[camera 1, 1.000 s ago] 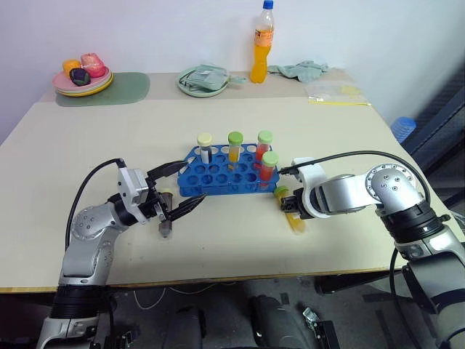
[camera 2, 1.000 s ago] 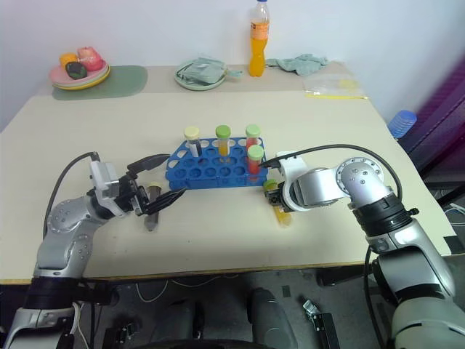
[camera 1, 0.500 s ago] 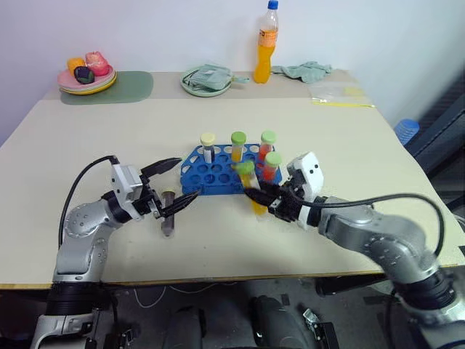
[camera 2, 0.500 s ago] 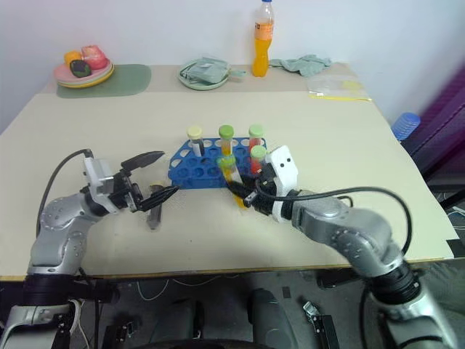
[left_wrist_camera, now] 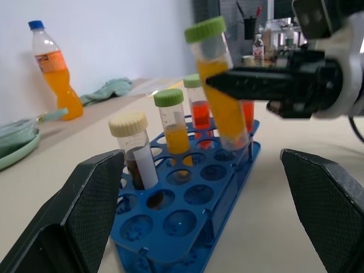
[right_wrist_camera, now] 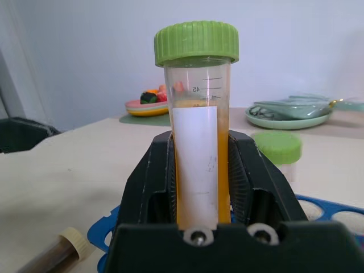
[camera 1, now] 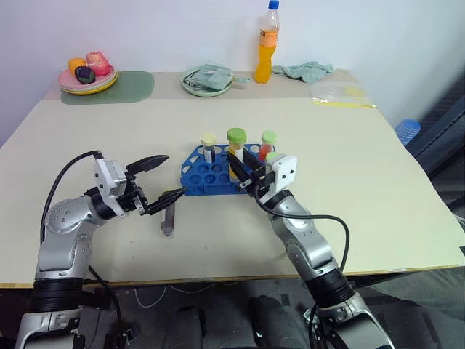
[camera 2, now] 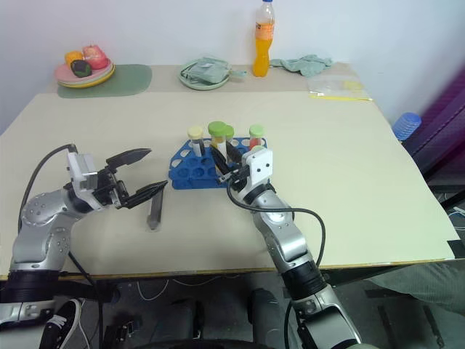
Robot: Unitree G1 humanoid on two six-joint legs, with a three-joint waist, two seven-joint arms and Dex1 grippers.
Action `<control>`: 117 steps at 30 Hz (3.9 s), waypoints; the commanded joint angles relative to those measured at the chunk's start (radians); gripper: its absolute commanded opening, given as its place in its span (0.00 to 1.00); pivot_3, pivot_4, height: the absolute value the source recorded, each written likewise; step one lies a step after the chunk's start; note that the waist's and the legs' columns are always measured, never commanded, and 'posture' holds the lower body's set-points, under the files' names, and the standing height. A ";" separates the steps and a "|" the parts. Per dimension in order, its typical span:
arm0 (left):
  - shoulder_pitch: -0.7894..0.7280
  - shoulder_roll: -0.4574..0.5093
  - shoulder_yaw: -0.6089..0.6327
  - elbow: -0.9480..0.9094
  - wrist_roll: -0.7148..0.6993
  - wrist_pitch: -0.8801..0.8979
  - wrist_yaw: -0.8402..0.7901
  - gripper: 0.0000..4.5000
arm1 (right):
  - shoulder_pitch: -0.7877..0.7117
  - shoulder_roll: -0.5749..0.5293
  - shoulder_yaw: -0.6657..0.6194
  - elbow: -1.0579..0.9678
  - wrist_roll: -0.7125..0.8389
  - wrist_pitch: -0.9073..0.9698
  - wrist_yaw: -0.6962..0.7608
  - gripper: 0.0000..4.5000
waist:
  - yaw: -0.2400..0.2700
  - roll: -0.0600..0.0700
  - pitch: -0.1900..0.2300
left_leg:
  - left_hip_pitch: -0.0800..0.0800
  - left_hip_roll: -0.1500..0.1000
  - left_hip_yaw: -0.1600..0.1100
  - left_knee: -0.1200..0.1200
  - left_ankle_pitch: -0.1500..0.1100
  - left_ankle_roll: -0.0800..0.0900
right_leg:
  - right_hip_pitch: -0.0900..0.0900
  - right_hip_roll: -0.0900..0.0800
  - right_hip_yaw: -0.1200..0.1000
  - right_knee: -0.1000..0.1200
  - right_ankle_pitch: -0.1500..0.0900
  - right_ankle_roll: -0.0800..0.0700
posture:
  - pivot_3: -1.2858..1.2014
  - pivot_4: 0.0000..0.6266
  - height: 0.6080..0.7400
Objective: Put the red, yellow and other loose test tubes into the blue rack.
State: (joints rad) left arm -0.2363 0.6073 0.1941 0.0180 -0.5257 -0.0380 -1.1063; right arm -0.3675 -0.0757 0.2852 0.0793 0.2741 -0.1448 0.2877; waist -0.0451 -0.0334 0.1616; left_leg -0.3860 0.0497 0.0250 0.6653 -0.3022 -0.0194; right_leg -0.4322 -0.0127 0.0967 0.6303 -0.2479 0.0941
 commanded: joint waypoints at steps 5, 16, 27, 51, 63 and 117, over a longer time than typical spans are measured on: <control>0.007 0.034 0.046 -0.040 -0.033 0.021 -0.008 1.00 | -0.016 0.064 -0.061 0.129 -0.099 -0.188 -0.001 0.17 | 0.000 0.000 0.000 | 0.001 0.000 0.000 0.000 0.000 0.000 | 0.001 0.000 0.000 0.001 0.000 0.000 | 0.52 0.24 1.00; -0.004 0.046 0.048 -0.053 -0.035 0.049 -0.019 1.00 | -0.082 0.103 -0.119 0.303 -0.151 -0.291 0.006 0.17 | -0.002 0.000 0.000 | 0.002 0.000 0.000 0.000 0.000 0.000 | 0.001 0.000 0.000 0.001 0.000 0.000 | 0.52 0.24 1.00; -0.039 0.039 0.020 -0.089 -0.031 0.081 0.010 1.00 | -0.033 0.116 -0.120 0.243 -0.164 -0.277 0.011 0.17 | -0.002 0.000 0.000 | 0.003 0.000 0.000 0.000 0.000 0.000 | 0.002 0.000 0.000 0.002 0.001 0.001 | 0.52 0.24 1.00; 0.039 0.089 0.064 -0.189 -0.120 0.263 0.015 1.00 | -0.054 0.130 -0.136 0.284 -0.198 -0.287 0.012 0.17 | -0.011 0.001 0.000 | 0.008 0.000 0.001 -0.002 0.000 0.000 | 0.005 -0.001 0.000 0.002 0.000 0.000 | 0.52 0.24 1.00; 0.057 0.089 0.077 -0.150 -0.121 0.244 -0.024 1.00 | -0.073 0.139 -0.149 0.322 -0.198 -0.302 0.016 0.17 | -0.027 0.001 0.001 | 0.010 0.000 0.001 -0.003 0.000 -0.001 | 0.006 0.000 0.000 0.003 0.000 0.000 | 0.52 0.24 1.00; 0.049 0.069 0.062 -0.103 -0.092 0.167 -0.035 1.00 | 0.064 0.028 -0.143 0.080 -0.094 -0.172 0.221 0.99 | -0.023 0.001 0.001 | 0.010 0.000 0.001 -0.003 0.000 -0.001 | 0.007 -0.001 0.000 0.003 0.000 0.000 | 0.52 0.24 1.00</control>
State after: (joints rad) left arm -0.1799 0.6741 0.2484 -0.0599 -0.6195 0.1409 -1.1467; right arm -0.3149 -0.0330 0.1469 0.2442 0.1524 -0.3426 0.4831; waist -0.0682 -0.0321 0.1623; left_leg -0.3756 0.0493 0.0257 0.6621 -0.3022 -0.0200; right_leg -0.4255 -0.0140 0.0970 0.6334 -0.2477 0.0937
